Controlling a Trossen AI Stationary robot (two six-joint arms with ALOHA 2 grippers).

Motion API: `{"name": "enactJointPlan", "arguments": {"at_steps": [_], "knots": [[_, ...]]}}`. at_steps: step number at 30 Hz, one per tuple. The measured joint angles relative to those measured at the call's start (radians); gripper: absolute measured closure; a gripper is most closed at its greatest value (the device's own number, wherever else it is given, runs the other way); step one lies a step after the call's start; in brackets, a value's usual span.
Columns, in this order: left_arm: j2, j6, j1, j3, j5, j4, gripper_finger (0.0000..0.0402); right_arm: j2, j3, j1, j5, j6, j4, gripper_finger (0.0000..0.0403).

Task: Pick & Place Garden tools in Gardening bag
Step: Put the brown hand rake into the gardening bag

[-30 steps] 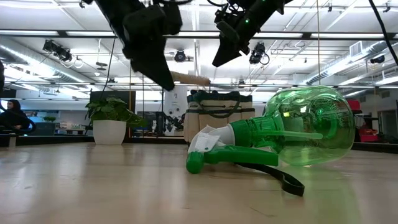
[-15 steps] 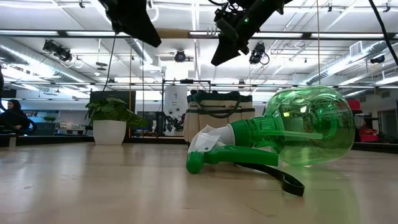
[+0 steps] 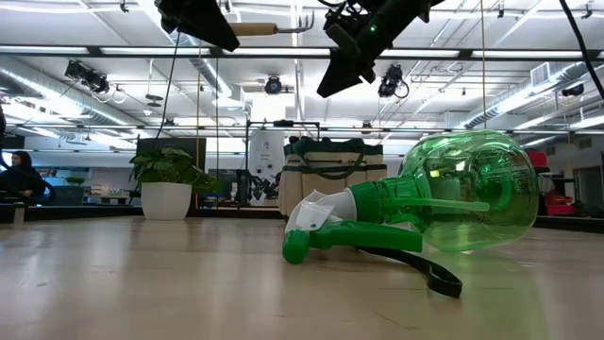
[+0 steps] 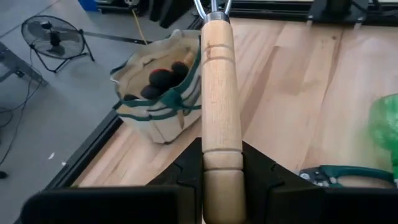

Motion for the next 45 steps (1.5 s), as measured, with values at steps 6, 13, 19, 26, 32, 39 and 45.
{"name": "enactJointPlan", "arguments": {"at_steps": [6, 13, 19, 26, 32, 39, 45], "knots": [[-0.059, 0.022, 0.032, 0.0, -0.001, -0.024, 0.0335, 0.0, 0.0, 0.001, -0.015, 0.0, 0.019, 0.0305], [-0.135, 0.053, 0.09, 0.0, 0.032, -0.05, 0.0335, 0.0, 0.0, 0.004, -0.036, -0.003, 0.028, 0.0305], [-0.188, 0.072, 0.112, 0.0, 0.06, -0.075, 0.0335, 0.0, 0.0, 0.005, -0.036, -0.004, 0.034, 0.0305], [-0.305, 0.066, 0.111, -0.119, 0.091, -0.005, 0.0335, 0.0, 0.0, 0.005, -0.036, -0.008, 0.039, 0.0305], [-0.46, 0.098, 0.139, -0.309, 0.207, 0.232, 0.0335, 0.0, 0.0, 0.005, -0.036, -0.011, 0.039, 0.0305], [-0.529, 0.159, 0.231, -0.456, 0.401, 0.537, 0.0335, 0.0, 0.0, 0.008, -0.136, 0.0, 0.096, 0.0305], [-0.464, 0.204, 0.307, -0.546, 0.525, 0.768, 0.0335, 0.0, 0.0, 0.023, -0.187, 0.006, 0.16, 0.0305]]}}
